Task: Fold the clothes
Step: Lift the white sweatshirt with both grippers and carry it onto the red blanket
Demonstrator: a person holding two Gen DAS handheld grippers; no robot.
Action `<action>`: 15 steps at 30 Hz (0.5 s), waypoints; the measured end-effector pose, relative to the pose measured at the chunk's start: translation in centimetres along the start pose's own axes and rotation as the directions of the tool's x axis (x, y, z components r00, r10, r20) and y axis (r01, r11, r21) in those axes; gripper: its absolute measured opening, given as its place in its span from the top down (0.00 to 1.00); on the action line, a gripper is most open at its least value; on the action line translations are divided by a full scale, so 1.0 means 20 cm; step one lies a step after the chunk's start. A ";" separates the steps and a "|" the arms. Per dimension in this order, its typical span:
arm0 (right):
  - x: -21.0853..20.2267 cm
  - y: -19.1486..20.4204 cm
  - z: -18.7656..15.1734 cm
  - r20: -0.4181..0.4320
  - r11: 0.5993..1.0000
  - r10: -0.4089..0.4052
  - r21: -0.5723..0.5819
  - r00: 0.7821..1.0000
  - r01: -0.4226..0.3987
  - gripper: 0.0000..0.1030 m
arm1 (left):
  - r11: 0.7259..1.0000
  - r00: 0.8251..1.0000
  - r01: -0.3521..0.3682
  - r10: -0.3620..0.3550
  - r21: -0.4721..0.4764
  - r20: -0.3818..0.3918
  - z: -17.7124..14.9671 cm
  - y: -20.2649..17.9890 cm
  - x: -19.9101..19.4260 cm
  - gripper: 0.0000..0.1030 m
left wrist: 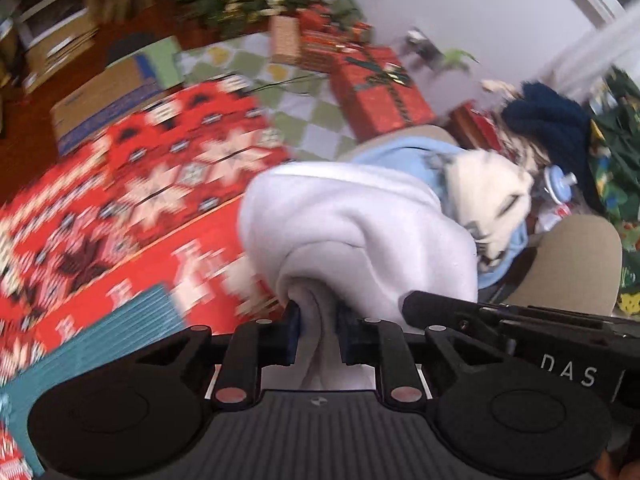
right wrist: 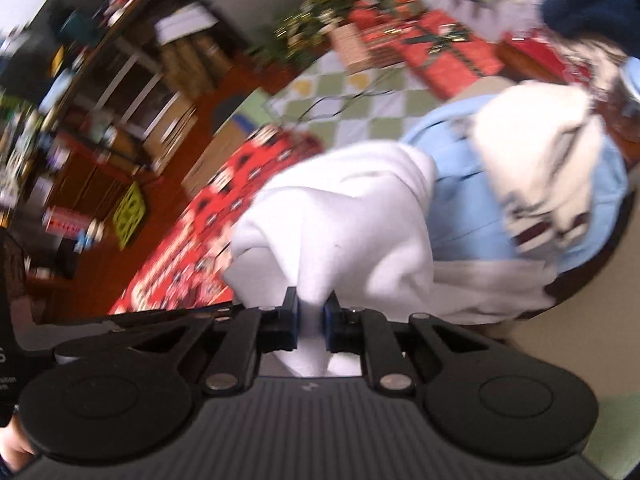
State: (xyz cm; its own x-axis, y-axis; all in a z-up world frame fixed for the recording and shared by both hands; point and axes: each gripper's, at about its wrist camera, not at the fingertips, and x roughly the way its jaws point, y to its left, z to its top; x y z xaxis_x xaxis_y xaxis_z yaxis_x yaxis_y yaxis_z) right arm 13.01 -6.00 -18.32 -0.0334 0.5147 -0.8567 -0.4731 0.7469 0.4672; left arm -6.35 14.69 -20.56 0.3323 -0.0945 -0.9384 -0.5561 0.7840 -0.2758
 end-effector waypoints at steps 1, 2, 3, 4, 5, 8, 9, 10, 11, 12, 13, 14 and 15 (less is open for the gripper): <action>0.02 0.11 -0.05 -0.014 1.000 0.010 -0.023 1.000 -0.011 0.88 | 1.000 1.000 -0.002 0.002 -0.024 0.003 -0.03 0.09 -0.04 0.82; 0.04 0.21 -0.09 -0.028 0.999 0.020 -0.045 0.999 -0.021 0.88 | 0.999 1.000 -0.005 0.005 -0.048 0.006 -0.07 0.18 -0.08 0.84; 0.05 0.32 -0.14 -0.040 0.998 0.026 -0.064 0.999 -0.029 0.88 | 0.998 1.000 -0.015 0.015 -0.064 0.014 -0.11 0.27 -0.12 0.87; 0.07 0.42 -0.19 -0.051 0.996 0.033 -0.083 0.998 -0.037 0.88 | 0.997 0.999 -0.027 0.029 -0.076 0.027 -0.16 0.35 -0.17 1.00; 0.09 0.54 -0.25 -0.061 0.993 0.039 -0.108 0.997 -0.045 0.88 | 0.996 0.998 -0.032 0.037 -0.087 0.050 -0.20 0.44 -0.23 1.00; 0.16 0.88 -0.40 -0.094 0.983 0.059 -0.171 0.994 -0.074 0.88 | 0.990 0.991 -0.018 0.036 -0.141 0.127 -0.30 0.69 -0.40 1.00; 0.20 0.99 -0.45 -0.112 0.979 0.063 -0.187 0.992 -0.084 0.88 | 0.986 0.988 -0.032 0.055 -0.161 0.141 -0.33 0.77 -0.44 1.00; 0.25 1.10 -0.50 -0.135 0.975 0.062 -0.205 0.989 -0.089 0.88 | 0.983 0.985 -0.045 0.073 -0.181 0.154 -0.36 0.86 -0.48 1.00; 0.29 1.20 -0.56 -0.159 0.969 0.065 -0.226 0.985 -0.100 0.95 | 0.977 0.984 -0.044 0.078 -0.208 0.158 -0.40 0.94 -0.51 1.00; 0.33 1.28 -0.59 -0.176 0.962 0.087 -0.240 0.980 -0.129 1.00 | 0.971 0.983 -0.043 0.083 -0.236 0.161 -0.44 1.02 -0.54 1.00; 0.36 1.38 -0.64 -0.188 0.955 0.118 -0.246 0.975 -0.163 1.00 | 0.964 0.983 -0.042 0.087 -0.263 0.164 -0.47 1.11 -0.57 1.00; 0.39 1.47 -0.69 -0.200 0.948 0.145 -0.253 0.969 -0.195 1.00 | 0.956 0.982 -0.040 0.092 -0.290 0.167 -0.51 1.19 -0.60 1.00; 0.41 1.54 -0.72 -0.212 0.939 0.141 -0.280 0.967 -0.198 1.00 | 0.950 0.983 -0.036 0.090 -0.311 0.160 -0.55 1.25 -0.61 1.00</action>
State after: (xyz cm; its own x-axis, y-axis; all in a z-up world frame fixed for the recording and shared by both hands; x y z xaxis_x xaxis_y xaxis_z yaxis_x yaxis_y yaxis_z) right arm -14.62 15.16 -14.00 -0.2853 0.5143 -0.8088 -0.6846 0.4812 0.5475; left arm -32.80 28.73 -18.31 0.3989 0.0757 -0.9139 -0.7769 0.5573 -0.2929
